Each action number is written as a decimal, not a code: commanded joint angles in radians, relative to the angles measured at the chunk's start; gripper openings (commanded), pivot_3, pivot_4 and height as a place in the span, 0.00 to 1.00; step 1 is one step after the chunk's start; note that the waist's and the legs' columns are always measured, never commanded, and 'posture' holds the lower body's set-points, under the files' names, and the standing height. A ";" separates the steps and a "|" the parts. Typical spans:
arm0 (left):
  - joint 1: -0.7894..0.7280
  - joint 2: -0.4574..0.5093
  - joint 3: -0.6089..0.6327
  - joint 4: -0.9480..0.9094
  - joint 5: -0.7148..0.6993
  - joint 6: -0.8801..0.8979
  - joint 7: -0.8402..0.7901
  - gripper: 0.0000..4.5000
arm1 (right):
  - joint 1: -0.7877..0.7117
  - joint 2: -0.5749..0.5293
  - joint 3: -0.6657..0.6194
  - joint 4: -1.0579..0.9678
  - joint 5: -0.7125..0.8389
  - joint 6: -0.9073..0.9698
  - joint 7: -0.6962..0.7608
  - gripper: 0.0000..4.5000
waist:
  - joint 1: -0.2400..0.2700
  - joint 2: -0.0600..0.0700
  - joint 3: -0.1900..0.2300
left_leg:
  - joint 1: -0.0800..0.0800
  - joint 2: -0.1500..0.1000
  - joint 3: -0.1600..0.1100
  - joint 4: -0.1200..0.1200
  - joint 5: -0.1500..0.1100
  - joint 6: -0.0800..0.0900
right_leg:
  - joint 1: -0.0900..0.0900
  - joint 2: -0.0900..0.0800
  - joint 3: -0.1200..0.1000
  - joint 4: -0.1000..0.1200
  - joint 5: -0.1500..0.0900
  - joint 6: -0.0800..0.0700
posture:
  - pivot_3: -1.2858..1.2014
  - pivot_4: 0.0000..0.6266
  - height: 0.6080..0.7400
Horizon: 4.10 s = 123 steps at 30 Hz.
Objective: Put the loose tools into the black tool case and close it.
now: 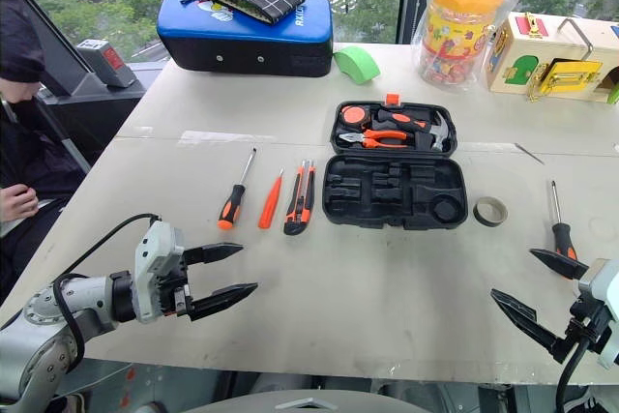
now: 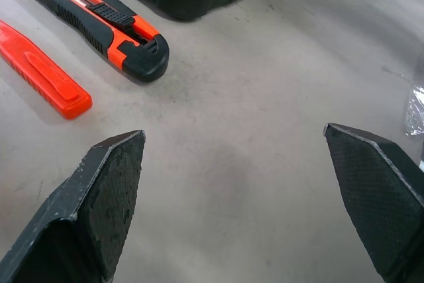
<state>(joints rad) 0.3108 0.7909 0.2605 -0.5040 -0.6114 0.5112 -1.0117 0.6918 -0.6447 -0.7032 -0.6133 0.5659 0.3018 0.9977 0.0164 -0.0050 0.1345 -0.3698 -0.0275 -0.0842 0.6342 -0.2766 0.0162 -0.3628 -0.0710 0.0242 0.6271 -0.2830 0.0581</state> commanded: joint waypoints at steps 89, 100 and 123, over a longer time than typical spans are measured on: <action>-1.628 -0.528 -0.653 1.788 0.922 -0.938 0.095 0.65 | 0.008 0.115 0.050 -0.362 0.183 0.032 -0.401 1.00 | -0.021 -0.008 0.002 | -0.007 -0.006 -0.005 0.019 -0.001 0.003 | -0.005 0.012 -0.008 0.019 0.001 0.008 | 0.52 0.24 1.00; -1.537 -0.556 -0.402 1.627 0.695 -0.676 0.021 0.33 | -0.019 0.136 0.107 -0.329 0.135 0.003 -0.396 1.00 | -0.026 -0.008 0.002 | -0.008 -0.005 -0.005 0.019 -0.001 0.003 | -0.006 0.012 -0.008 0.020 0.001 0.008 | 0.52 0.24 1.00; -1.162 -0.656 -0.537 1.129 0.773 -0.221 0.353 0.01 | 0.055 0.163 0.090 -0.349 0.124 -0.015 -0.396 1.00 | -0.010 -0.004 -0.003 | -0.003 -0.004 -0.003 0.019 -0.001 0.003 | -0.003 0.012 -0.005 0.020 0.001 0.008 | 0.52 0.24 1.00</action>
<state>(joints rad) -0.8560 0.1172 -0.2364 0.6005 0.1193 0.2792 -0.6487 0.7399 -0.4840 -0.6027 -0.9296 0.6848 0.2996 0.6066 0.0063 -0.0092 0.1320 -0.3712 -0.0315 -0.0868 0.6526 -0.2776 0.0193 -0.3638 -0.0593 0.0196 0.6471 -0.2823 0.0664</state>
